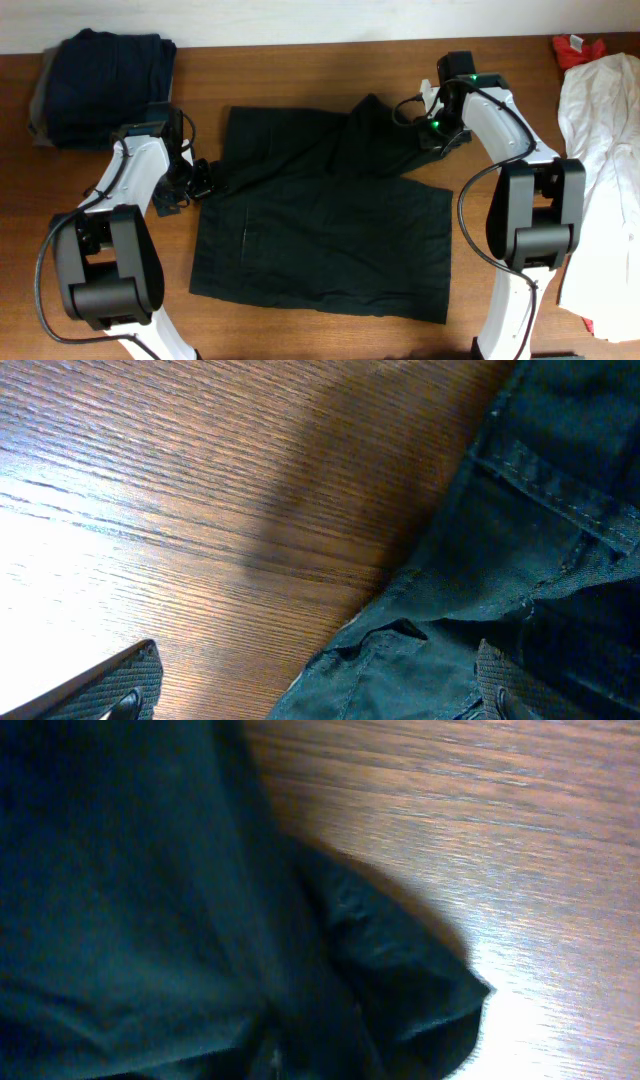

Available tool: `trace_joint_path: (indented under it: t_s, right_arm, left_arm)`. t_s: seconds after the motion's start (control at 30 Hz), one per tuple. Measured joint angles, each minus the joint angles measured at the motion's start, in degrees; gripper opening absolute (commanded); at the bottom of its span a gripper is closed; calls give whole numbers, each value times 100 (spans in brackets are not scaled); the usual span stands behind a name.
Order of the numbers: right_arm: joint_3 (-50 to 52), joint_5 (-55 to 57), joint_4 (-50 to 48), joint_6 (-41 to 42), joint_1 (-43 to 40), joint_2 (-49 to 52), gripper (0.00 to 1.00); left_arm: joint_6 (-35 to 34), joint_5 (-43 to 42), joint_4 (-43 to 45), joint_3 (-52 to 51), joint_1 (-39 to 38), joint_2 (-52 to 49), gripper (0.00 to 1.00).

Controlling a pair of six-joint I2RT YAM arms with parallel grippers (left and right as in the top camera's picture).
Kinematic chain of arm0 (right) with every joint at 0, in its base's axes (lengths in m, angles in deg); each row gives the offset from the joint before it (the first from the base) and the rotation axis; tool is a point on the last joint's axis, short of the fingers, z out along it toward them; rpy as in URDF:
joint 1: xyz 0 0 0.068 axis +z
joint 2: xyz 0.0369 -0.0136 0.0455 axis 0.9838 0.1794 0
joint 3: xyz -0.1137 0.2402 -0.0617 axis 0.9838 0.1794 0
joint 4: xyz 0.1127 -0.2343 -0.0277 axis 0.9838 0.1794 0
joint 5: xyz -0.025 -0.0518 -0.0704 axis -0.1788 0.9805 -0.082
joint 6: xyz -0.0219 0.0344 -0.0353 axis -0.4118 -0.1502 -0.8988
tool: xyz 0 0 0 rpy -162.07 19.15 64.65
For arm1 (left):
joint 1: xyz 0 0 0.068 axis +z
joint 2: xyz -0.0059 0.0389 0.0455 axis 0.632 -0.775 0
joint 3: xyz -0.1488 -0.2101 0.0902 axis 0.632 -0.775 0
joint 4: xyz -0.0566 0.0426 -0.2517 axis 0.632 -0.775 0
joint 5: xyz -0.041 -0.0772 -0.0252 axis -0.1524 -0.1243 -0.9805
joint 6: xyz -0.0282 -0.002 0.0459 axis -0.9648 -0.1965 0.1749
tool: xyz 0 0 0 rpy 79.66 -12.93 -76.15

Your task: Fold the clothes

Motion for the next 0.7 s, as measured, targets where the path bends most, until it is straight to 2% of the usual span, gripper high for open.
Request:
trace_joint_path:
  t_s: [0.17,0.23,0.3,0.37,0.47,0.6,0.63,0.67,0.7]
  right_arm:
    - [-50,1003,190,765,-55,2,4]
    - [-243,1294,494,935,-133,4,13]
    - [-496,1443,817,1014,-205,4,18]
    - [-791,1576,970,1088,-260,4,5]
    - [-894,1773,1176,1375,-275,4,4]
    - [-892,1919,1346,1676,-275,4,6]
    - [-892,1926,1397,1700,-275,4,54]
    - [-892,1926,1432,1746,-275,4,98]
    - [-892,1928,1456,1825,-275,4,98]
  left_arm:
    - [0,0,0,0,0,0,99]
    - [0,0,4,0,0,0,99]
    - [0,0,28,0,0,0,99]
    - [0,-11,57,0,0,0,99]
    - [2,-203,188,0,0,0,99]
    - [385,-1084,566,0,-57,24,99]
    - [514,-1217,640,0,-103,46,99]
    - [669,-1342,684,0,-190,94,99]
    - [804,-1408,682,0,-315,153,99]
